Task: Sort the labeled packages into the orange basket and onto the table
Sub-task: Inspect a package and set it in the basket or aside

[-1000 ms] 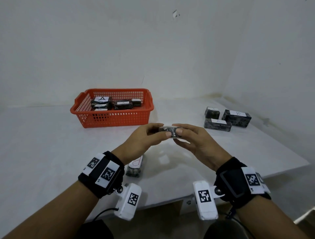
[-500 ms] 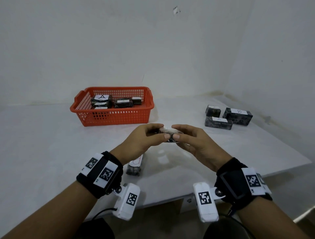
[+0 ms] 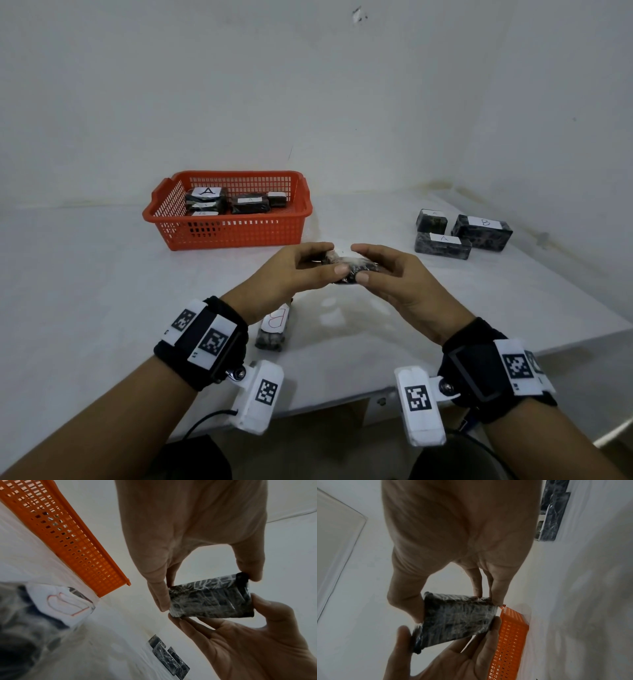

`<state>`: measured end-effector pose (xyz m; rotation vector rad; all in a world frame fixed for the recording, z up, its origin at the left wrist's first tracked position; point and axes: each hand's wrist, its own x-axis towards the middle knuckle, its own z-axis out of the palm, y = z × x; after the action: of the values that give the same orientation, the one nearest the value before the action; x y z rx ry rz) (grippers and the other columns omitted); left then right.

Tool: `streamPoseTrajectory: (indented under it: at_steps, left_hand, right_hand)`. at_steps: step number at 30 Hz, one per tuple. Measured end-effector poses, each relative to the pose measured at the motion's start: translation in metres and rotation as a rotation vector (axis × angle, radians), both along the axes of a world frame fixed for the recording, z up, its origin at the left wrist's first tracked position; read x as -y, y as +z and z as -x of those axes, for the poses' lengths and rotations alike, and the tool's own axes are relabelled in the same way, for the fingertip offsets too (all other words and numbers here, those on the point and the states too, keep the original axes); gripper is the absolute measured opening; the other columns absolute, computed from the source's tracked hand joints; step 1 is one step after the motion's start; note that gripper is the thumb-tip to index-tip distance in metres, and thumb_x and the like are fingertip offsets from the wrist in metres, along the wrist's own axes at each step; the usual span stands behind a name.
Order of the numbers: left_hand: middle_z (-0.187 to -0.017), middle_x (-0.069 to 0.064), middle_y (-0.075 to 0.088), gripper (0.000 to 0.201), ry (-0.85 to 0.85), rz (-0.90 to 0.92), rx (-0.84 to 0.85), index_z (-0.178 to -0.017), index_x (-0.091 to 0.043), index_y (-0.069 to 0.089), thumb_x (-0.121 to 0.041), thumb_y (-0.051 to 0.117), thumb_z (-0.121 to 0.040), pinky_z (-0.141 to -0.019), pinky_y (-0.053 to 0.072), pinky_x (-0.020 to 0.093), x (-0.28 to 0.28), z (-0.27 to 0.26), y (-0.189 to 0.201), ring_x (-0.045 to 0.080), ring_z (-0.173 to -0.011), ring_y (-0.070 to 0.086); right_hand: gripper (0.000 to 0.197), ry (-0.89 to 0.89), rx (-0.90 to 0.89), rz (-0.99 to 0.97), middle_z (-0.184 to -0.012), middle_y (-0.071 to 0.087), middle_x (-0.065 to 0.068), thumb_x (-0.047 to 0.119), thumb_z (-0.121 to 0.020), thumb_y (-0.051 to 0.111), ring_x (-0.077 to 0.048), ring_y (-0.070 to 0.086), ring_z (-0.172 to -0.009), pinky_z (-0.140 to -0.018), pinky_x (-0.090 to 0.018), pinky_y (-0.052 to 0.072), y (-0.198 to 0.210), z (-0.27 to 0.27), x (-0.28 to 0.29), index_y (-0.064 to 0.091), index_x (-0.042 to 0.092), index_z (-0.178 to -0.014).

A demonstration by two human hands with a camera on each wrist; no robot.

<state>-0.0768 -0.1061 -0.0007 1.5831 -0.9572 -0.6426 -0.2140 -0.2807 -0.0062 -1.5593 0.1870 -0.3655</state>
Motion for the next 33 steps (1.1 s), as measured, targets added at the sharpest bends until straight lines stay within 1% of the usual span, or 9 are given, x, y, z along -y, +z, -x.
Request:
streamPoseTrajectory:
  at_steps: [6,9,11,14,17,21,25,30,33]
  left_hand:
    - [-0.134,-0.001,0.067,0.106,0.049,0.009,0.053,-0.148,-0.014,0.05,-0.044,0.09,-0.055,-0.11,0.052,0.04,0.002,-0.001,-0.006,0.01,-0.123,0.066]
    - [-0.141,-0.003,0.061,0.11,-0.031,0.007,0.045,-0.151,-0.02,0.044,-0.032,0.096,-0.055,-0.112,0.05,0.038,0.002,0.0,-0.008,0.009,-0.13,0.061]
    - [-0.144,-0.004,0.059,0.111,-0.067,0.03,0.015,-0.153,-0.022,0.042,-0.028,0.097,-0.056,-0.11,0.052,0.037,0.002,0.002,-0.006,0.009,-0.134,0.058]
    - [-0.136,0.0,0.067,0.087,0.079,0.13,-0.047,-0.147,-0.016,0.049,-0.031,0.092,-0.073,-0.095,0.06,0.032,0.009,0.009,-0.002,0.015,-0.127,0.065]
    - [-0.111,0.008,0.078,0.043,0.282,0.202,0.016,-0.124,-0.007,0.069,-0.009,0.084,-0.084,-0.086,0.063,0.033,0.014,0.01,-0.003,0.027,-0.107,0.075]
    - [-0.102,0.004,0.079,0.037,0.273,0.256,0.105,-0.111,-0.007,0.073,0.0,0.087,-0.077,-0.078,0.06,0.022,0.012,0.009,-0.002,0.012,-0.093,0.075]
    - [-0.105,0.007,0.077,0.037,0.187,0.294,0.123,-0.109,-0.007,0.072,0.007,0.084,-0.077,-0.081,0.062,0.029,0.01,0.008,-0.001,0.021,-0.105,0.072]
    - [-0.106,0.001,0.076,0.04,0.105,0.31,0.219,-0.104,-0.018,0.074,0.009,0.085,-0.076,-0.098,0.06,0.041,0.006,0.008,-0.005,0.021,-0.109,0.071]
    - [-0.114,-0.002,0.075,0.038,0.081,0.288,0.205,-0.112,-0.02,0.072,-0.009,0.088,-0.079,-0.103,0.057,0.04,0.005,0.007,-0.008,0.017,-0.116,0.069]
  right_hand:
    - [0.066,0.03,-0.055,-0.152,-0.133,0.069,-0.012,0.027,-0.075,0.082,-0.027,0.07,-0.115,-0.1,-0.041,0.057,0.001,0.003,-0.003,0.06,0.014,-0.135]
    - [0.04,-0.008,-0.114,-0.214,-0.124,0.071,-0.024,0.018,-0.094,0.072,-0.036,0.074,-0.098,-0.088,-0.048,0.062,0.004,0.0,-0.004,0.063,0.004,-0.131]
    - [0.034,-0.034,-0.13,-0.174,-0.115,0.074,-0.025,0.009,-0.096,0.067,-0.034,0.074,-0.09,-0.087,-0.049,0.061,0.002,-0.001,-0.002,0.064,0.003,-0.129]
    - [0.045,-0.058,-0.086,-0.101,-0.109,0.078,-0.018,0.0,-0.092,0.071,-0.031,0.075,-0.09,-0.088,-0.05,0.061,0.002,0.001,-0.004,0.06,0.016,-0.133]
    - [0.053,-0.068,-0.029,-0.034,-0.109,0.077,-0.019,-0.005,-0.089,0.072,-0.03,0.075,-0.093,-0.084,-0.049,0.062,0.002,0.003,-0.007,0.057,0.023,-0.132]
    - [0.028,-0.076,-0.046,-0.075,-0.115,0.075,-0.014,0.022,-0.098,0.067,-0.032,0.075,-0.093,-0.088,-0.046,0.061,0.006,0.003,-0.005,0.06,0.022,-0.125]
    - [0.036,-0.056,-0.13,-0.065,-0.122,0.074,-0.01,0.052,-0.098,0.059,-0.036,0.072,-0.11,-0.102,-0.05,0.055,0.006,0.006,-0.003,0.072,0.027,-0.121]
    - [0.03,-0.018,-0.155,-0.045,-0.12,0.075,-0.011,0.043,-0.101,0.055,-0.034,0.07,-0.103,-0.103,-0.048,0.052,0.009,0.01,-0.006,0.081,0.029,-0.104]
    - [0.028,-0.018,-0.113,-0.023,-0.117,0.075,-0.013,0.039,-0.098,0.062,-0.039,0.069,-0.111,-0.106,-0.053,0.05,0.01,0.01,-0.005,0.08,0.02,-0.107]
